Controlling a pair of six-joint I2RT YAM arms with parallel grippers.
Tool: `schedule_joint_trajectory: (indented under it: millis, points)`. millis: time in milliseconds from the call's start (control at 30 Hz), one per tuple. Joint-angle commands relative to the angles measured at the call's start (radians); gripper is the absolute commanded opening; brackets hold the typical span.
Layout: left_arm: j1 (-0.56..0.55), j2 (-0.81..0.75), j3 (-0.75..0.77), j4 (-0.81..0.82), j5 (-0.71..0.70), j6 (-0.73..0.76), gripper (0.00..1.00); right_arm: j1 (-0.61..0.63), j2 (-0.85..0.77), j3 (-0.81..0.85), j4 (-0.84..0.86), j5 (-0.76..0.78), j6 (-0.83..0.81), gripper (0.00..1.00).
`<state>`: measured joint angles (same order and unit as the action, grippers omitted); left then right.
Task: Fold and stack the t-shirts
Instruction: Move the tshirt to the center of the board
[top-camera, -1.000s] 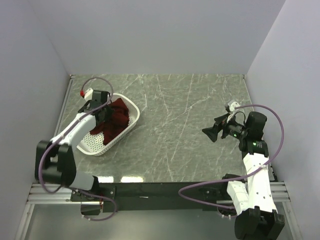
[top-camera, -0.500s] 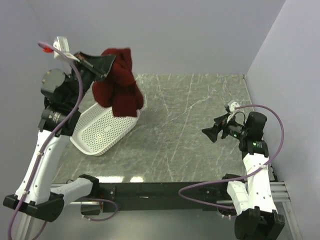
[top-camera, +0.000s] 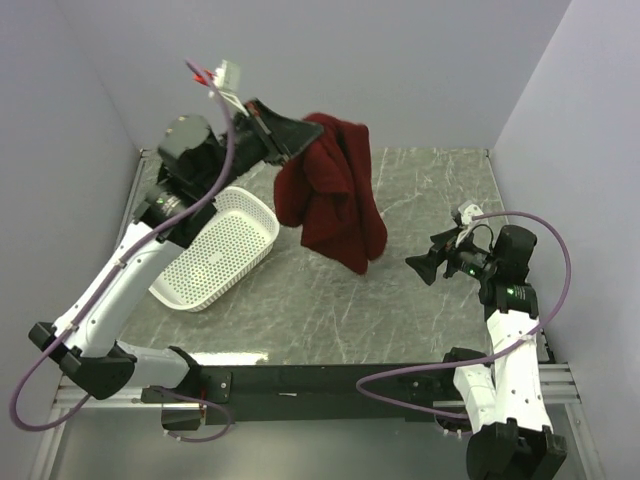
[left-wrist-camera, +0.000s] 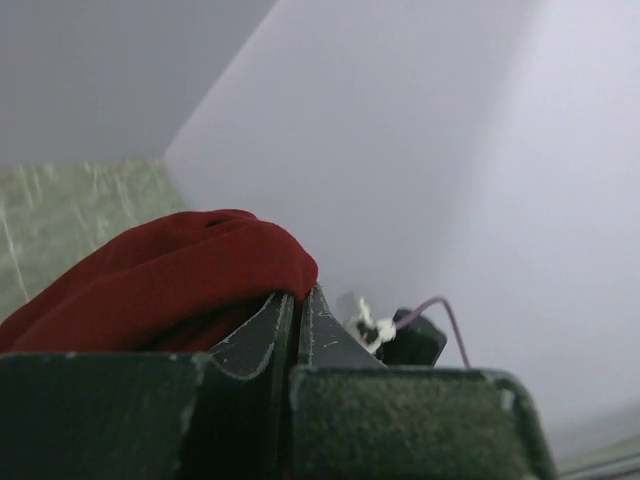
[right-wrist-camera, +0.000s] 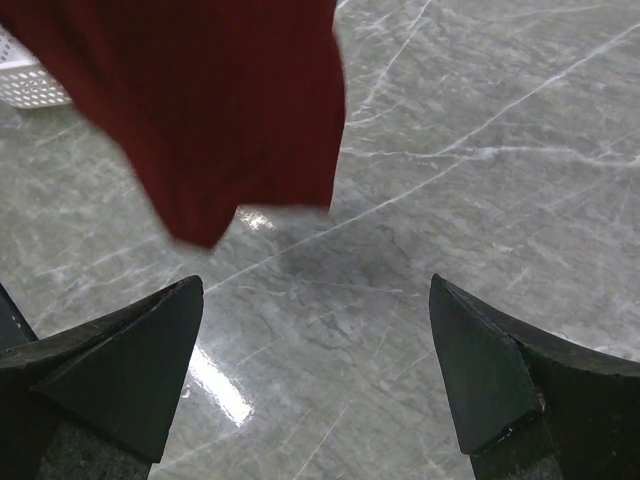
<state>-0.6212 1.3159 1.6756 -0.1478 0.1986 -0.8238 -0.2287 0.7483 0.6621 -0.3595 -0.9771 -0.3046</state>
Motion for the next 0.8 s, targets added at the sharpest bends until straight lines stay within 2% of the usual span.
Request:
schedule_joint_trajectory:
  millis: [0, 233, 267, 300, 333, 400, 467, 600, 767]
  points:
    - [-0.050, -0.020, -0.063, 0.031, -0.025, 0.035, 0.01, -0.014, -0.018, 0.039, 0.021, 0.003, 0.002, 1.00]
    - [-0.107, -0.001, -0.267, 0.034, -0.044, 0.118, 0.01, -0.026, -0.021, 0.039, 0.021, -0.003, 0.004, 1.00]
    - [-0.110, -0.004, -0.340, 0.053, -0.060, 0.133, 0.04, -0.029, -0.023, 0.039, 0.021, -0.006, 0.005, 1.00]
    - [-0.114, -0.004, -0.374, 0.062, -0.086, 0.156, 0.42, -0.031, -0.023, 0.039, 0.021, -0.008, 0.005, 1.00]
    - [-0.115, -0.004, -0.398, 0.042, -0.126, 0.172, 0.63, -0.032, -0.023, 0.037, 0.021, -0.009, 0.005, 1.00]
    - [-0.117, 0.002, -0.418, -0.002, -0.241, 0.219, 0.91, -0.034, -0.021, 0.036, 0.021, -0.009, 0.005, 1.00]
    - [-0.117, -0.017, -0.409, -0.042, -0.318, 0.279, 0.95, -0.038, -0.020, 0.036, 0.019, -0.009, 0.004, 1.00]
    - [-0.115, -0.116, -0.410, -0.076, -0.462, 0.360, 0.96, -0.040, -0.012, 0.034, 0.021, -0.020, 0.004, 1.00]
    - [-0.104, -0.168, -0.541, -0.231, -0.608, 0.264, 0.94, -0.041, -0.013, 0.033, 0.019, -0.018, 0.002, 1.00]
